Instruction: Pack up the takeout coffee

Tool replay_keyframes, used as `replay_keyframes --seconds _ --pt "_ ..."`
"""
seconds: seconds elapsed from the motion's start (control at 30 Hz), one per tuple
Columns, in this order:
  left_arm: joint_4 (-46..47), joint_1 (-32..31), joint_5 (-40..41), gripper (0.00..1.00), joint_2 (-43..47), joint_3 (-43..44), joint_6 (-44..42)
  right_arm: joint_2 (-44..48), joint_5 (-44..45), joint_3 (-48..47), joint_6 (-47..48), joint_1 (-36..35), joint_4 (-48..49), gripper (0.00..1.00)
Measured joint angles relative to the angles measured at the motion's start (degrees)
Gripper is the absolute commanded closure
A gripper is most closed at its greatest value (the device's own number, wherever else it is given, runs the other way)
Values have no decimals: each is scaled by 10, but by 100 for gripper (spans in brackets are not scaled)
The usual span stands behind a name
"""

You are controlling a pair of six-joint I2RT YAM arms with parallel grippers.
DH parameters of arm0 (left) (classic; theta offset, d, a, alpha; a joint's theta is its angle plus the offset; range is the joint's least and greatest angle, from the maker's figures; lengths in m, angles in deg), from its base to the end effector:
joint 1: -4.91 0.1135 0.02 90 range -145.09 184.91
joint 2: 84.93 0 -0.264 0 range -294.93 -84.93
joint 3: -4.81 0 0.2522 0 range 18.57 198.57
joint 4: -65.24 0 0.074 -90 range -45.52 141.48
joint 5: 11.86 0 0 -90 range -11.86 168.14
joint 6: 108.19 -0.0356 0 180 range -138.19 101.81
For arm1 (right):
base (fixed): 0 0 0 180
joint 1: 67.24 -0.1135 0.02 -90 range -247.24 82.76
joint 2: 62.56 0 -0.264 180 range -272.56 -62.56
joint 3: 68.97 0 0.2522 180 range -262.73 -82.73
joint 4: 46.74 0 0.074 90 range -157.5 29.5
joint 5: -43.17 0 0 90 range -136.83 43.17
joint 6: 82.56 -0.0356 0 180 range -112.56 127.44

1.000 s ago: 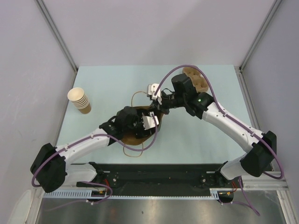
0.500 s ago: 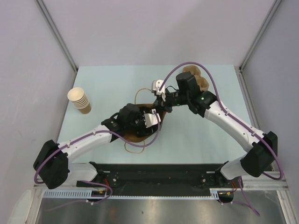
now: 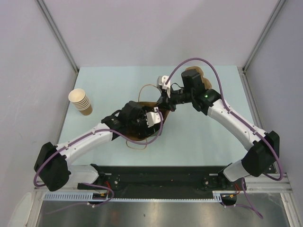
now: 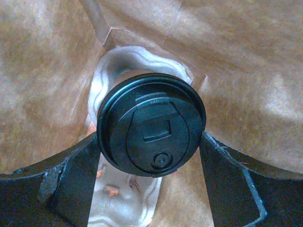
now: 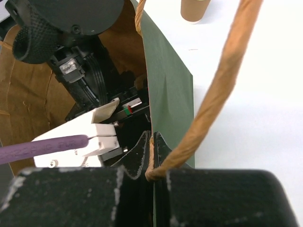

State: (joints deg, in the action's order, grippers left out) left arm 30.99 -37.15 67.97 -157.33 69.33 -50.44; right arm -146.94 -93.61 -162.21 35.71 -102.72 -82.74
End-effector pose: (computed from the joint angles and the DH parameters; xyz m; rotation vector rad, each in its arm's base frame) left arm 0.1969 -0.1861 0.2574 1.4665 1.7842 -0.2922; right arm 0.2544 0.2132 0.3702 -1.4531 1.3702 0.9077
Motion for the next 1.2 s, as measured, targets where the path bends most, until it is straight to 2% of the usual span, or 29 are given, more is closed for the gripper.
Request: replay_keyframes --seconds 0.47,0.67,1.03,1.2 --pt "-144 5 -74 11 -64 115 3 -108 -35 -146 -12 25 -127 100" --pt "-209 8 -109 1 -96 159 1 -127 -36 -170 10 31 -173 100" --pt "-341 11 -153 0 -145 256 -15 -140 -34 -204 54 35 -225 100" --pt "-372 12 -156 1 -153 278 -24 -144 -33 -205 63 37 -234 100"
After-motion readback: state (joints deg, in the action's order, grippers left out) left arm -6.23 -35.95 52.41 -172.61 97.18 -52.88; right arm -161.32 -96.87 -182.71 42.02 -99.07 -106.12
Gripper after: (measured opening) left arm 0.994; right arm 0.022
